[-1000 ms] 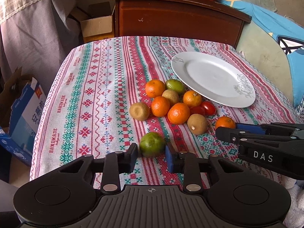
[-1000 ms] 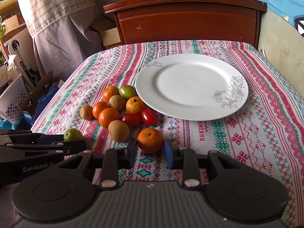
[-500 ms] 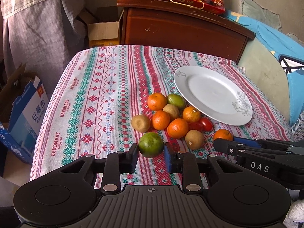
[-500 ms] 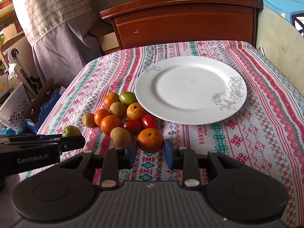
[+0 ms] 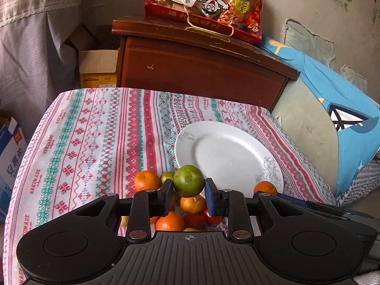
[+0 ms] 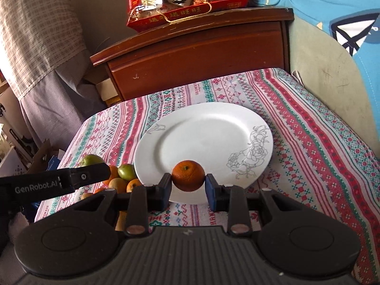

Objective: Organize fruits
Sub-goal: 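Carry the lime with the left tool onto the plate while the right tool places the tangerine, then move both open tools back to the fruit pile toward the brown kiwis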

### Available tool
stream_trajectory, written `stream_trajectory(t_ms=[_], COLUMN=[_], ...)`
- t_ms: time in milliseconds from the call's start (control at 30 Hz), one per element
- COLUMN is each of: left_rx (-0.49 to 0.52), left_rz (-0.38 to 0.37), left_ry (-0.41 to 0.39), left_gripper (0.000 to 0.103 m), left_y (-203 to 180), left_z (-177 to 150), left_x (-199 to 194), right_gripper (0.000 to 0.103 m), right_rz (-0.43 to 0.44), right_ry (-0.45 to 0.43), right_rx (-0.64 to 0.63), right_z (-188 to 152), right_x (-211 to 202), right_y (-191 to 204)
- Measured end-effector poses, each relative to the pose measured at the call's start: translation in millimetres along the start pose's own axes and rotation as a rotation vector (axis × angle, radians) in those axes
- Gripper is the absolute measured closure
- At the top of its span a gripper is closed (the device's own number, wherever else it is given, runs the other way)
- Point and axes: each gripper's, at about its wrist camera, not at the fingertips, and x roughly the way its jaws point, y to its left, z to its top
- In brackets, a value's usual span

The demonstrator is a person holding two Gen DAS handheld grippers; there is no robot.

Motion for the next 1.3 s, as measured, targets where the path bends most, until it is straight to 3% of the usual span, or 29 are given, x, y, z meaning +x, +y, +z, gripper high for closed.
stream_trajectory(t_ms=[633,733,933,1067,1300], left_rx=[0.022,0.006,-0.020,-0.037,-0.021], left_rz=[-0.064,-0.073,-0.019,0.030,0.071], left_ry=[0.056,0.046,0.007,-0.002,0.009], left_gripper=[0.075,0.072,0.070,0.060,0.054], left_y=[-21.2,-19.0,-3.7,6.8,17.0], left_z=[15.5,21.0,35.5,39.9,34.4], left_x=[58.2,54.1,33.3,17.9,-6.9], right_gripper=[0.069,0.069,0.069,0.069,0.069], right_rz=[-0.041,-0.043,-0.022,0.002,0.033], right_ry=[0.013,-0.001,-0.011,-0.003,0.007], right_rx=[0.066,0.046,0.037,0.021,-0.024], right_z=[3.8,4.3,3.2,1.1,-4.6], right_x=[26.2,22.8,14.8,9.6,-1.6], right_y=[-12.5,-9.9,-6.1,-0.4,14.2])
